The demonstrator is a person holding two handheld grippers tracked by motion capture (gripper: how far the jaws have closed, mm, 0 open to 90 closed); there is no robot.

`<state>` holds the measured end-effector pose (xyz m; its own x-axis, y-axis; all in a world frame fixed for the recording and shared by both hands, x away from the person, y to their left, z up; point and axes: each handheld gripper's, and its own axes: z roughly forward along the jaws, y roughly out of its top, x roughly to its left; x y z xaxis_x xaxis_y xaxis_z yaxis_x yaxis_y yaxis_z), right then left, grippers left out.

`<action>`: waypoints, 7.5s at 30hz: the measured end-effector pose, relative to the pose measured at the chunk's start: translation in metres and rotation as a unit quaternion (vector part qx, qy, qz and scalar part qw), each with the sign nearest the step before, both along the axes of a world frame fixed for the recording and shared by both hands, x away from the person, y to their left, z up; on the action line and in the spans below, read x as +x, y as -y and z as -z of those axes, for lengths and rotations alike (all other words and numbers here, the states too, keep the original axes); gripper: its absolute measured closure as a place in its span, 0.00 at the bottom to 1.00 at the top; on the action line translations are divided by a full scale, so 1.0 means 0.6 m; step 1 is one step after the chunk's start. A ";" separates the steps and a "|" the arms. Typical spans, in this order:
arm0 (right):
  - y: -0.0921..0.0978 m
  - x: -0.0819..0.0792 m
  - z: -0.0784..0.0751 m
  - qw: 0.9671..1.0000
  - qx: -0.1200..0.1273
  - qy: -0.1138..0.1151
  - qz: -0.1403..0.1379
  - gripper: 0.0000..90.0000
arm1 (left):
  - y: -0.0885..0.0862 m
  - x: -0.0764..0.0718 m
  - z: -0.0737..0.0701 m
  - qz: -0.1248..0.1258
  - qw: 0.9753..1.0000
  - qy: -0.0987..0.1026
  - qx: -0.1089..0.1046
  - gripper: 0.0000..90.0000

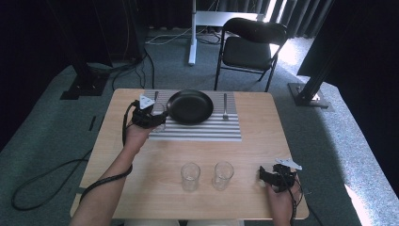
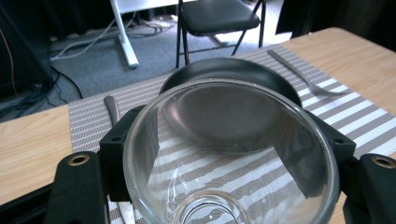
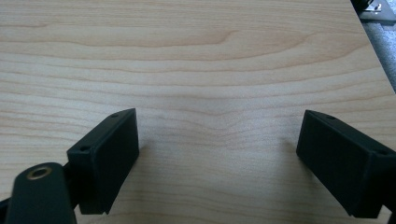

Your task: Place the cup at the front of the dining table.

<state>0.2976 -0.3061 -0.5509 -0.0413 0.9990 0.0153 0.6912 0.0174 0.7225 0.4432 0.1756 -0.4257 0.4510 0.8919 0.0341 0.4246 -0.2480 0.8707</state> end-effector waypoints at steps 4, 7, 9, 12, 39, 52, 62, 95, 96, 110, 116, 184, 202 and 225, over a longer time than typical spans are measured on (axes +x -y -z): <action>0.000 0.000 0.000 1.000 0.000 0.000 0.000 0.14 | -0.004 0.021 0.012 -0.013 1.000 -0.012 -0.008 0.33; 0.000 0.000 0.000 1.000 0.000 0.000 0.000 0.14 | -0.003 0.032 0.016 -0.015 1.000 -0.015 -0.006 0.33; 0.000 0.000 0.000 1.000 0.000 0.000 0.000 0.14 | 0.001 0.044 0.021 -0.020 1.000 -0.018 -0.005 0.33; 0.000 0.000 0.000 1.000 0.000 0.000 0.000 0.14 | 0.002 0.051 0.026 -0.019 1.000 -0.021 -0.008 0.33; 0.000 0.000 0.000 1.000 0.000 0.000 0.000 0.14 | 0.020 0.086 0.103 -0.034 0.998 -0.049 -0.002 0.32; 0.000 0.000 0.000 1.000 0.000 0.000 0.000 0.14 | 0.015 0.077 0.112 -0.009 0.999 -0.051 -0.015 0.22; 0.000 0.000 0.000 1.000 0.000 0.000 0.000 0.14 | 0.013 0.055 0.121 -0.014 0.999 -0.044 0.009 0.22; 0.000 0.000 0.000 1.000 0.000 0.000 0.000 0.14 | -0.020 -0.046 0.126 0.002 0.999 -0.043 0.019 0.22; 0.000 0.000 0.000 1.000 0.000 0.000 0.000 0.14 | -0.020 -0.049 0.125 0.002 0.999 -0.046 0.018 0.22; 0.000 0.000 0.000 1.000 0.000 0.000 0.000 0.14 | -0.027 -0.093 0.117 0.011 0.999 -0.037 0.012 0.22; 0.000 0.000 0.000 1.000 0.000 0.000 0.000 0.14 | -0.037 -0.109 0.124 0.006 0.999 -0.042 0.015 0.22; 0.000 0.000 0.000 1.000 0.000 0.000 0.000 0.14 | -0.215 -0.310 0.161 -0.105 0.993 -0.042 -0.013 0.22; 0.000 0.000 0.000 1.000 0.000 0.000 0.000 0.14 | -0.232 -0.349 0.164 -0.157 0.986 -0.052 0.000 0.11; 0.000 0.000 0.000 1.000 0.000 0.000 0.000 0.14 | -0.239 -0.340 0.189 -0.236 0.966 -0.097 0.053 0.01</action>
